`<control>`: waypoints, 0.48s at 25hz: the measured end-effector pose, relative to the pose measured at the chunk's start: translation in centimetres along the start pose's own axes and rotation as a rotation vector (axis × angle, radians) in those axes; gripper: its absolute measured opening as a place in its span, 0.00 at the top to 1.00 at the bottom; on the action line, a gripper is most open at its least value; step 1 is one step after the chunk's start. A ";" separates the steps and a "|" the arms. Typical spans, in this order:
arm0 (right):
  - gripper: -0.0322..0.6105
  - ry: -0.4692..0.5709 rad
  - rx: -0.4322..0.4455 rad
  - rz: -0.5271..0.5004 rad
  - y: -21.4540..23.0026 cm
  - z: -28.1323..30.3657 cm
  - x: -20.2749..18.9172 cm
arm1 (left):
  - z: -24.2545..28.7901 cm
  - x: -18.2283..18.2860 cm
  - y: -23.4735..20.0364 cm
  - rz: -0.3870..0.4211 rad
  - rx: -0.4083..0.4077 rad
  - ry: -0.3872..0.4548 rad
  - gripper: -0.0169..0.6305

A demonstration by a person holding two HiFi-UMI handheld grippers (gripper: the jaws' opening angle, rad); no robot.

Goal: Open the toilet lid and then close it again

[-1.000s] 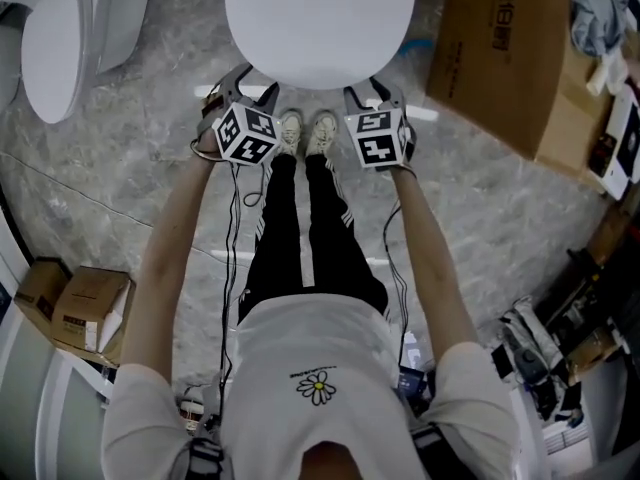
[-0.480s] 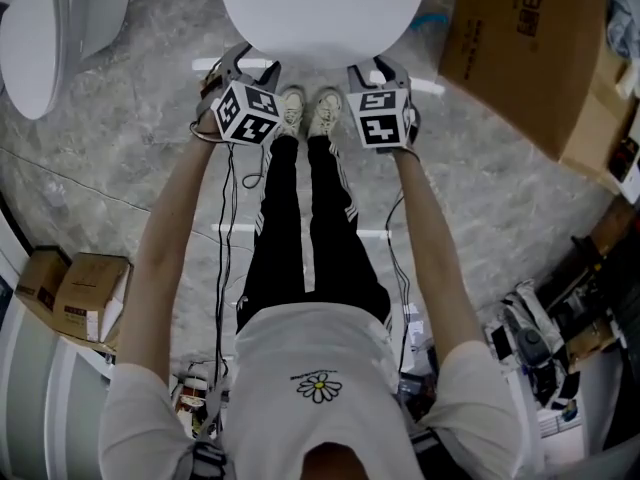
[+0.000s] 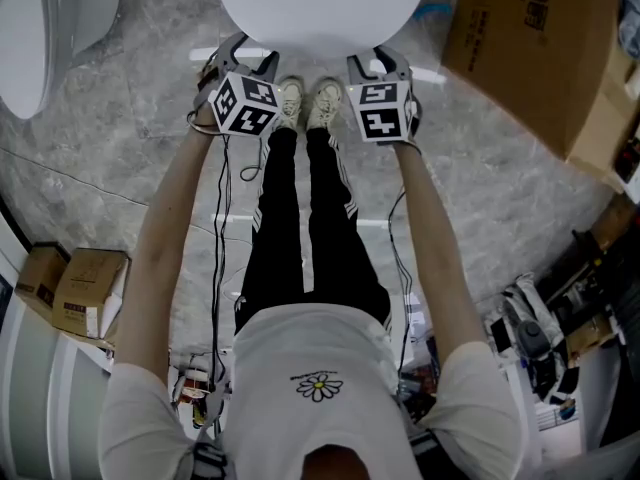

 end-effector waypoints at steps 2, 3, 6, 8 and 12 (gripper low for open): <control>0.65 -0.001 0.004 -0.001 0.0 0.0 -0.1 | 0.0 0.0 0.1 -0.003 0.001 -0.004 0.57; 0.66 -0.002 0.006 -0.002 -0.1 0.0 0.0 | -0.1 -0.1 0.0 -0.002 0.002 -0.008 0.57; 0.66 -0.009 0.013 -0.003 0.0 -0.1 0.0 | -0.2 0.0 -0.1 -0.007 0.001 -0.025 0.57; 0.66 -0.021 0.015 0.001 0.0 -0.2 0.0 | -0.6 0.1 -0.2 -0.017 0.001 -0.034 0.57; 0.66 -0.061 -0.001 0.044 1.1 -0.9 0.3 | -2.1 0.7 -1.3 -0.055 0.032 -0.045 0.57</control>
Point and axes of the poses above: the fingertips, and each gripper's own axes: z forward along the fingers, y to its right, x out of its top, the point moved 2 cm from there along -z, backward along the fingers, and after that the axes turned 12 degrees about -x, right-handed, at the moved point
